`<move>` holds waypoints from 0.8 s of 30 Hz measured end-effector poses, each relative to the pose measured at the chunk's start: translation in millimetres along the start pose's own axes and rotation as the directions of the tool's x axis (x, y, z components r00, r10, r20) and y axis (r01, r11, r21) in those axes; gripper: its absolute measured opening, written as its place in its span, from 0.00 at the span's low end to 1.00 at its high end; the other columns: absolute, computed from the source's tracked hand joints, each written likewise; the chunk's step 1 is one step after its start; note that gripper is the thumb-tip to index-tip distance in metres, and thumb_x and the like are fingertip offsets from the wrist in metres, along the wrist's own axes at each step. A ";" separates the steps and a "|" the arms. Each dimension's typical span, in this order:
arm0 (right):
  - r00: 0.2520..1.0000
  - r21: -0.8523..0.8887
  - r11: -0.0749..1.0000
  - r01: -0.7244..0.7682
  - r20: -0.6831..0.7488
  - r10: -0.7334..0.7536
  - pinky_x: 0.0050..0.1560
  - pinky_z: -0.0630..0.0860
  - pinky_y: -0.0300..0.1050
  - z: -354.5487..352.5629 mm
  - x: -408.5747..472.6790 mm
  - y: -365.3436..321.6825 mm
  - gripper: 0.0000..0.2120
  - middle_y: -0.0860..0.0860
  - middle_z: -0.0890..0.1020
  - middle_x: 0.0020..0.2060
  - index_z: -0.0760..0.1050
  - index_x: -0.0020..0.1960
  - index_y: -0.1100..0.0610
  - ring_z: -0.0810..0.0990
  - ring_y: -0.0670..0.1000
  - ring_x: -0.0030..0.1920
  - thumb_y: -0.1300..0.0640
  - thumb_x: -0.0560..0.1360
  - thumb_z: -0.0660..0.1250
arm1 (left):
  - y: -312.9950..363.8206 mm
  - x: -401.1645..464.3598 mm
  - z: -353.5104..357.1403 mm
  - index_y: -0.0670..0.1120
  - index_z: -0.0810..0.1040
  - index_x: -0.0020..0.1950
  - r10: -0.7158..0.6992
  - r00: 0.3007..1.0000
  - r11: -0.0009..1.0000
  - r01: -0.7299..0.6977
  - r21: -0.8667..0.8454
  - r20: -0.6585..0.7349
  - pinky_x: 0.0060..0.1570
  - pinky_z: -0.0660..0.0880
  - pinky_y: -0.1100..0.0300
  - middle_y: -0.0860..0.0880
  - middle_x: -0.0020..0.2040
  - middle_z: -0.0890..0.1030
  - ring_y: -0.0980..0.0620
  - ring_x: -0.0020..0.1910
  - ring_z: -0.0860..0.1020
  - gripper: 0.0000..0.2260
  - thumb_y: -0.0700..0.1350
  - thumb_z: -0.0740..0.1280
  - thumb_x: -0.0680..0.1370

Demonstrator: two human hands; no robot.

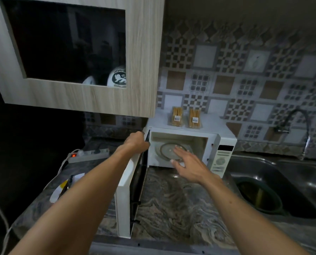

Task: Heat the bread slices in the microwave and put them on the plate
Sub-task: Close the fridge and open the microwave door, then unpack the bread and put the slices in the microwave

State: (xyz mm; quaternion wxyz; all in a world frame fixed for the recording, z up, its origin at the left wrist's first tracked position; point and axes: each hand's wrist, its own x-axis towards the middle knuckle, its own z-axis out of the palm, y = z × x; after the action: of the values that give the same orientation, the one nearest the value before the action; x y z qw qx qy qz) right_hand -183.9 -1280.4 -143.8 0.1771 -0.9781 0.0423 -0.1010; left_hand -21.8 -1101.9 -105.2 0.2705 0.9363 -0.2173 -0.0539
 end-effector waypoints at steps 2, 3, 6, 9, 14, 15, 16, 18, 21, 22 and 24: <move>0.997 -0.007 0.997 -0.082 -0.017 0.081 0.77 0.48 0.44 -9.7 14.1 24.2 0.31 0.47 0.56 0.80 0.56 0.82 0.52 0.53 0.50 0.80 0.42 0.83 0.58 | 14.4 16.8 7.3 0.44 0.73 0.64 0.043 0.999 0.998 -0.043 0.036 -0.006 0.56 0.77 0.50 0.43 0.60 0.78 0.43 0.56 0.78 0.18 0.50 0.66 0.77; 0.992 -0.005 0.993 -0.120 -0.033 0.120 0.78 0.51 0.48 -13.8 22.5 36.1 0.31 0.49 0.56 0.81 0.57 0.81 0.52 0.54 0.52 0.80 0.41 0.83 0.58 | 22.3 26.3 11.2 0.45 0.72 0.66 0.063 0.998 0.997 -0.064 0.049 0.008 0.58 0.76 0.49 0.43 0.63 0.77 0.42 0.58 0.77 0.19 0.50 0.66 0.77; 0.975 -0.004 0.977 -0.211 -0.065 0.211 0.76 0.61 0.55 -26.3 53.3 70.6 0.33 0.51 0.55 0.81 0.57 0.81 0.53 0.57 0.55 0.79 0.39 0.81 0.58 | 50.5 60.7 23.5 0.44 0.62 0.75 0.095 0.995 0.989 -0.099 0.107 0.037 0.65 0.72 0.47 0.41 0.71 0.69 0.40 0.67 0.71 0.27 0.52 0.64 0.79; 0.965 -0.002 0.970 -0.244 -0.102 0.242 0.74 0.65 0.57 -40.1 82.9 94.1 0.33 0.51 0.54 0.81 0.56 0.81 0.50 0.60 0.57 0.78 0.41 0.80 0.60 | 73.5 96.4 34.7 0.43 0.59 0.76 0.133 0.991 0.984 -0.132 0.116 0.006 0.65 0.70 0.45 0.39 0.71 0.68 0.38 0.68 0.69 0.30 0.55 0.64 0.79; 0.928 0.063 0.949 -0.309 -0.199 0.315 0.72 0.65 0.56 -56.7 127.5 126.3 0.33 0.52 0.52 0.81 0.54 0.80 0.48 0.61 0.59 0.77 0.39 0.80 0.60 | 106.1 147.9 51.2 0.45 0.50 0.80 0.126 0.991 0.988 -0.121 0.091 -0.052 0.67 0.68 0.43 0.39 0.73 0.66 0.37 0.70 0.67 0.36 0.58 0.63 0.79; 0.921 0.081 0.945 -0.316 -0.211 0.327 0.73 0.65 0.55 -58.6 139.5 134.8 0.34 0.52 0.52 0.81 0.54 0.80 0.48 0.61 0.58 0.78 0.39 0.80 0.60 | 113.4 157.5 54.4 0.45 0.48 0.80 0.121 0.991 0.990 -0.116 0.083 -0.057 0.68 0.67 0.44 0.38 0.74 0.64 0.37 0.71 0.66 0.37 0.58 0.62 0.79; 0.915 0.101 0.939 -0.330 -0.213 0.344 0.74 0.65 0.55 -61.1 150.2 139.2 0.34 0.53 0.52 0.81 0.53 0.81 0.49 0.61 0.58 0.78 0.39 0.80 0.61 | 118.8 164.5 56.9 0.46 0.46 0.80 0.116 0.991 0.991 -0.111 0.075 -0.062 0.69 0.66 0.44 0.38 0.75 0.63 0.37 0.72 0.65 0.37 0.58 0.62 0.80; 0.904 0.135 0.925 -0.355 -0.202 0.377 0.74 0.65 0.56 -64.4 170.8 146.4 0.36 0.54 0.52 0.80 0.51 0.81 0.51 0.63 0.60 0.77 0.39 0.80 0.61 | 126.1 176.3 61.8 0.46 0.43 0.81 0.096 0.993 0.994 -0.092 0.057 -0.068 0.70 0.64 0.44 0.38 0.77 0.60 0.37 0.73 0.63 0.38 0.58 0.61 0.80; 0.902 0.171 0.918 -0.359 -0.191 0.388 0.70 0.68 0.58 -64.9 195.9 151.7 0.38 0.56 0.52 0.80 0.50 0.81 0.53 0.69 0.63 0.72 0.38 0.79 0.61 | 134.1 189.8 69.5 0.47 0.41 0.81 0.070 0.994 0.997 -0.068 0.024 -0.078 0.69 0.64 0.45 0.38 0.77 0.58 0.37 0.73 0.64 0.39 0.58 0.61 0.80; 0.898 0.174 0.913 -0.368 -0.188 0.398 0.69 0.69 0.59 -64.1 201.7 151.0 0.39 0.57 0.53 0.79 0.49 0.81 0.53 0.70 0.64 0.71 0.38 0.79 0.61 | 135.8 192.3 71.2 0.48 0.40 0.81 0.060 0.995 0.998 -0.059 0.013 -0.076 0.68 0.64 0.45 0.38 0.77 0.58 0.37 0.72 0.64 0.39 0.58 0.61 0.80; 0.889 0.172 0.905 -0.388 -0.188 0.417 0.68 0.70 0.60 -60.8 216.4 151.0 0.39 0.59 0.54 0.78 0.48 0.81 0.53 0.71 0.66 0.70 0.38 0.79 0.61 | 138.7 200.4 73.6 0.50 0.39 0.81 0.039 0.996 0.999 -0.040 -0.001 -0.078 0.68 0.64 0.45 0.38 0.77 0.58 0.37 0.72 0.64 0.40 0.59 0.61 0.80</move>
State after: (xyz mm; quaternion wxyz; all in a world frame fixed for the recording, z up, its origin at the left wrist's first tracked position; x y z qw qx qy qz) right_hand 7.3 -1467.6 -102.1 0.2517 -0.9170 0.2570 -0.1725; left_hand 90.0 -1330.2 -90.7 0.2810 0.9329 -0.2250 -0.0122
